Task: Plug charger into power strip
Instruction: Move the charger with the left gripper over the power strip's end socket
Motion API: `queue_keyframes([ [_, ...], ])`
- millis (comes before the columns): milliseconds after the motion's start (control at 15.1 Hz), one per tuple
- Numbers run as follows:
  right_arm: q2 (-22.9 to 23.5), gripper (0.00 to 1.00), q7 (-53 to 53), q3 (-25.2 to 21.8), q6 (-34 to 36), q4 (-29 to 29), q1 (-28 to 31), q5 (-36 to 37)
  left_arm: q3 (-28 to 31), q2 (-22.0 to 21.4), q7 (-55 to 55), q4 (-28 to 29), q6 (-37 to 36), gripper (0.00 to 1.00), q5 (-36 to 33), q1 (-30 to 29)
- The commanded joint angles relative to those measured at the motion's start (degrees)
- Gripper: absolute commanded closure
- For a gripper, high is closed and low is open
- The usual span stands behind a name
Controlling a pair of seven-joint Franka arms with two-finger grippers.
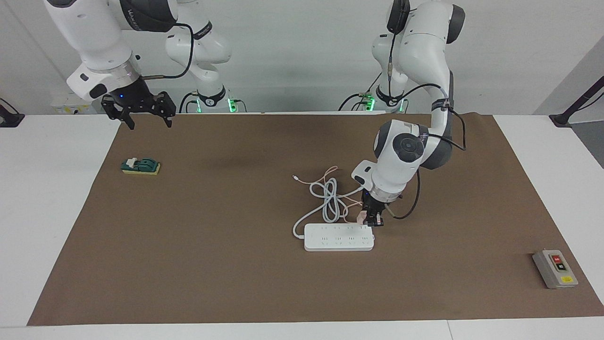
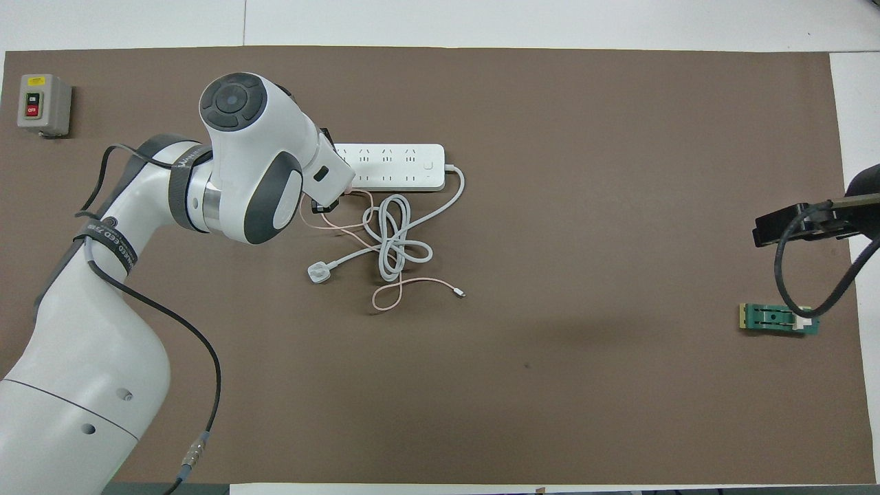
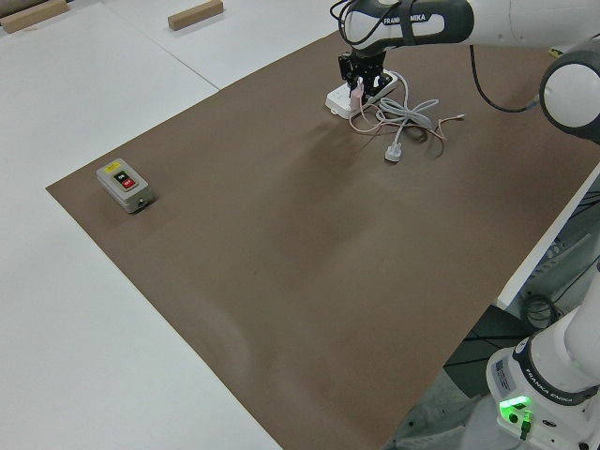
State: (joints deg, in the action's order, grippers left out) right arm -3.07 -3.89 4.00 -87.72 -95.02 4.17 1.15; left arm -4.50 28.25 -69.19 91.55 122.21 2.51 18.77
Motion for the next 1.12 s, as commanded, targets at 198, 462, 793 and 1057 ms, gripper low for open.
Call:
queue_keyframes([
  [198,0.26,0.00,1.16,0.57,0.01,0.63,0.49,0.17,0.19,-1.18,1.51,-2.08,-3.13,1.00,-3.38,-0.23],
  [462,0.17,0.00,1.16,0.74,0.09,0.37,0.40,0.17,0.28,-1.09,1.51,-1.47,-0.66,1.00,-3.91,-0.31],
  [793,0.08,0.00,1.16,0.83,0.09,0.10,0.40,0.17,0.28,0.22,2.21,-1.29,2.23,1.00,-4.35,-0.31],
  [1057,0.00,0.00,1.16,0.83,0.09,0.10,0.40,0.08,0.37,0.32,2.56,-1.20,2.50,1.00,-4.35,-0.31],
])
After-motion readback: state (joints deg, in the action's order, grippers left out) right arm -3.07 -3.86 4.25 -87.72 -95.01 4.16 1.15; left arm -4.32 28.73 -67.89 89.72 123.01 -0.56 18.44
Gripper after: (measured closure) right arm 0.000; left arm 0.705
